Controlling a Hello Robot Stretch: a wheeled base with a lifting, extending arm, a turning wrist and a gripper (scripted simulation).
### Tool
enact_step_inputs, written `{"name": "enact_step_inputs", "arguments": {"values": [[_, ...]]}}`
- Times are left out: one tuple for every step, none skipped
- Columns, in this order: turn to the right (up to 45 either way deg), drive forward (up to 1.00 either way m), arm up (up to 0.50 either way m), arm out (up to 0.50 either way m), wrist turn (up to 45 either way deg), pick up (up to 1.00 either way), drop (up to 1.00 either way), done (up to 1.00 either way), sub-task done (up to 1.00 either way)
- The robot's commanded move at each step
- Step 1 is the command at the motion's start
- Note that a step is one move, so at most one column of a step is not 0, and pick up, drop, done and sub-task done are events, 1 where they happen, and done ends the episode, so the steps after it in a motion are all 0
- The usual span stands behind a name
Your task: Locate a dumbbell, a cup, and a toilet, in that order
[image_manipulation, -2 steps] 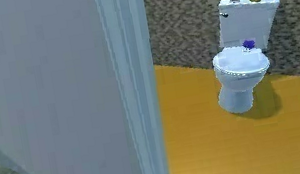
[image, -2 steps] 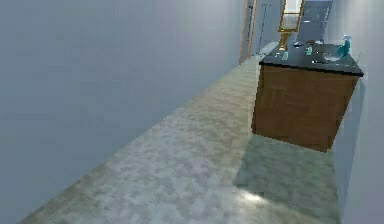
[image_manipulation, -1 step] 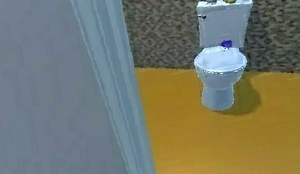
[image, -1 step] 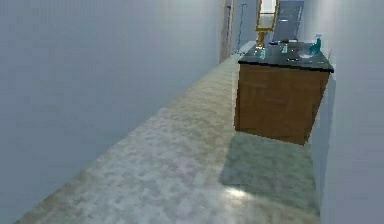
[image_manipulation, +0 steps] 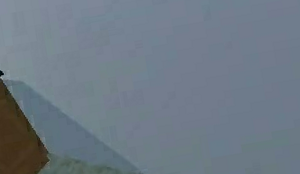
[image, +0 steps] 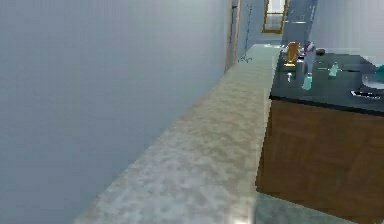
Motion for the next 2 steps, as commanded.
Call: {"name": "enact_step_inputs", "arguments": {"values": [[0.0,1.0,0.0,0.0,0.0,0.0,0.0,0.0,0.0],[9.0,0.0,0.0,0.0,0.0,0.0,0.0,0.0,0.0]]}}
